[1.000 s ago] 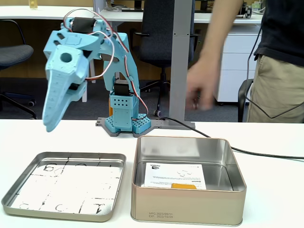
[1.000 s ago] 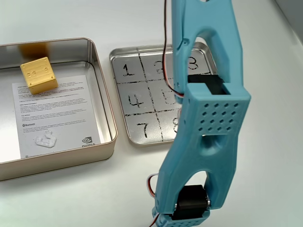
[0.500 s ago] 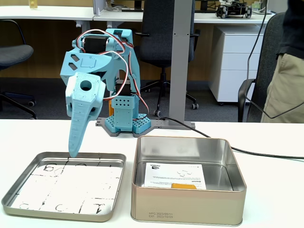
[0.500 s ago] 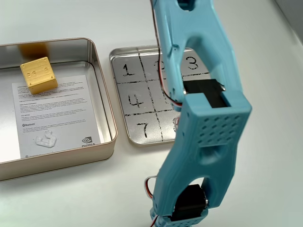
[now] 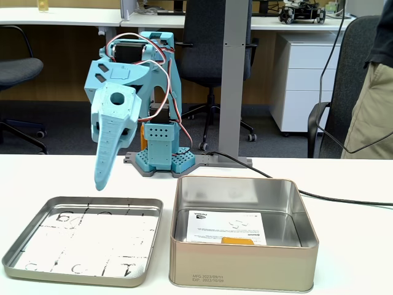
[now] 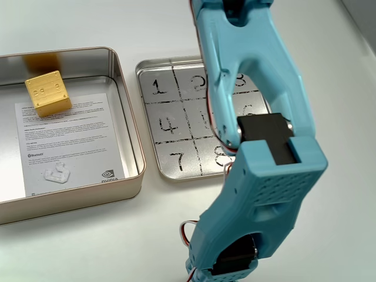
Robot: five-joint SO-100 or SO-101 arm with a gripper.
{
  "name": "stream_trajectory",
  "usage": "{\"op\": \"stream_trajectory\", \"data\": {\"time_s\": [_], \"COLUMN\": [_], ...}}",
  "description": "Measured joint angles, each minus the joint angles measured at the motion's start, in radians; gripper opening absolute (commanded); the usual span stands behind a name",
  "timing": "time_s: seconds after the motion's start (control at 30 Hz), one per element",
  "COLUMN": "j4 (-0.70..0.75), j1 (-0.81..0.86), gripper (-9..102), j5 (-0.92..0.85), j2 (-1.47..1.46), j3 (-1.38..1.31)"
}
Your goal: Grasp a lego block and put it in the bin.
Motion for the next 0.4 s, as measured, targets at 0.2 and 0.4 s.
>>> {"op": "stream_trajectory", "data": {"time_s": [0.2,0.4], "j4": [0.000,0.000], "j1": [-0.008,-0.008], "gripper": [0,0], "j5": [0.000,0.000], "j2": [0.015,0.015], "j3": [0.002,0.002]}}
